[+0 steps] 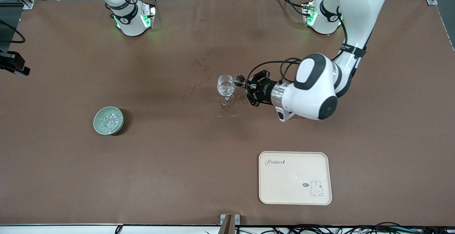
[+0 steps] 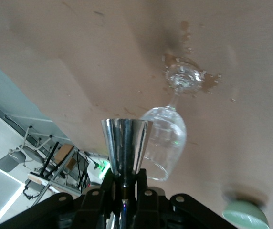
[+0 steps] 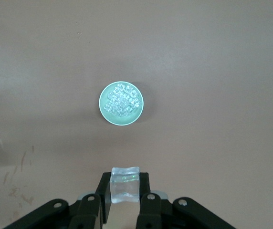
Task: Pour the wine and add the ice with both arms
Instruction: 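Tilt the jigger with the left gripper to pour into the wine glass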
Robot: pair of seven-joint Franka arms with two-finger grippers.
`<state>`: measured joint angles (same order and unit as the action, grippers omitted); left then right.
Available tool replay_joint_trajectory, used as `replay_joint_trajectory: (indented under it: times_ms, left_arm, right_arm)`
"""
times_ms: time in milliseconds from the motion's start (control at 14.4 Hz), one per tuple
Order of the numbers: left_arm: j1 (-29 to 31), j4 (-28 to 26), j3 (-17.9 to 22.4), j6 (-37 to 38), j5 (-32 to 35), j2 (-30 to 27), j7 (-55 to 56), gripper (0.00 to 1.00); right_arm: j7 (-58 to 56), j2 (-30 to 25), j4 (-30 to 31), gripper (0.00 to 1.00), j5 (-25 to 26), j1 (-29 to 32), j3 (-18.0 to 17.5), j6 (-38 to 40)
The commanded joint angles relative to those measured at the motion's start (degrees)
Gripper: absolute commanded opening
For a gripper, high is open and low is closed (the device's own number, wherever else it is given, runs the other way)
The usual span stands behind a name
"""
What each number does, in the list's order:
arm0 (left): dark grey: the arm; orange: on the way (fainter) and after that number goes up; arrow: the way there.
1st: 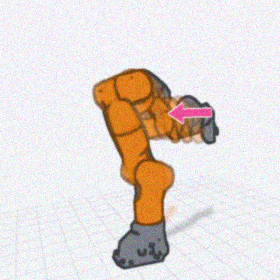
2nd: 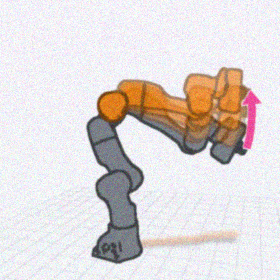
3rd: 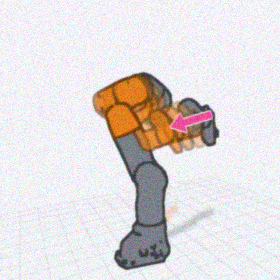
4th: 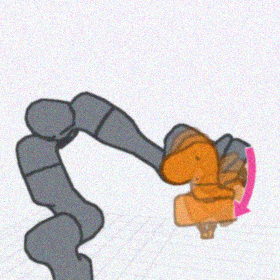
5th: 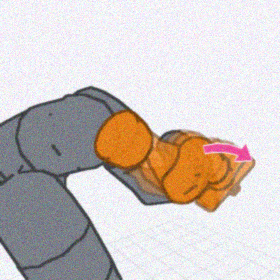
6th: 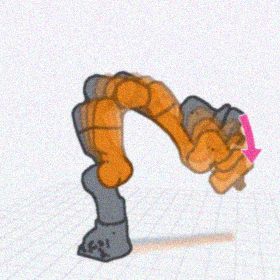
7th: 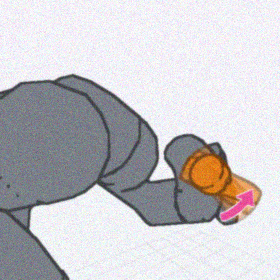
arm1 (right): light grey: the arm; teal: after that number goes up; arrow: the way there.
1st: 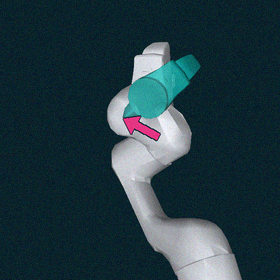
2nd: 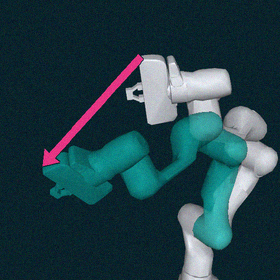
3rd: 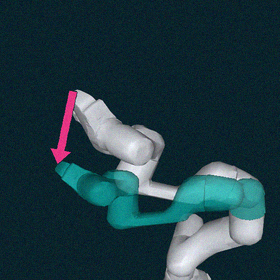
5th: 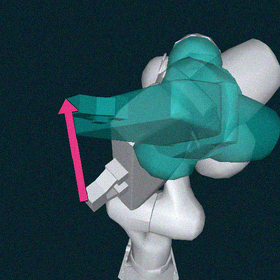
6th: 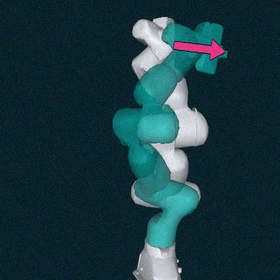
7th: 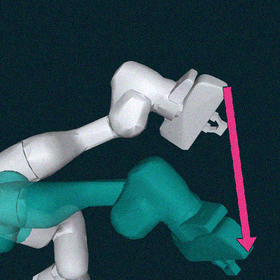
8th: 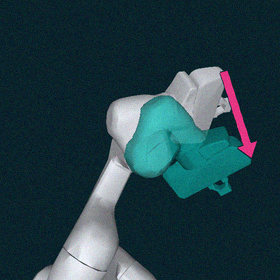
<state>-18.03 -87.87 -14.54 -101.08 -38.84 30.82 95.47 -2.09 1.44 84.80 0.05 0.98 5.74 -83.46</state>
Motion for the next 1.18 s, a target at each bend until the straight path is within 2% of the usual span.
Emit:
replay_joint_trajectory:
  times_ms: [0, 416, 694, 902, 1110]
  left_arm:
    - [-2.62, -1.51, 0.56, -0.44, 4.37, -1.73, 6.37, 0.01]
    - [-7.55, -0.72, 0.56, -0.79, 13.08, -1.29, 19.39, 0.00]
    - [-8.78, -0.63, 0.65, -0.88, 15.54, -1.12, 25.80, 0.00]
    - [-8.96, 2.52, 0.65, -0.79, 16.34, 0.20, 31.42, 0.00]
    - [-9.04, 2.62, 0.56, -0.70, 17.31, 0.55, 34.33, 0.00]
  right_arm:
    - [0.33, -0.56, 0.72, 0.01, -0.84, 0.69, -0.64, -0.65]
    - [0.07, -1.00, 0.98, 0.01, -0.85, 0.77, -0.73, -0.91]
    - [0.07, -1.00, 0.89, 0.01, -0.85, 0.60, -0.73, -0.91]
    - [-0.02, -1.08, 0.81, 0.01, -0.85, 0.42, -0.99, -0.65]
    - [-0.02, -1.17, 0.81, 0.01, -0.93, 0.16, -1.08, -0.65]
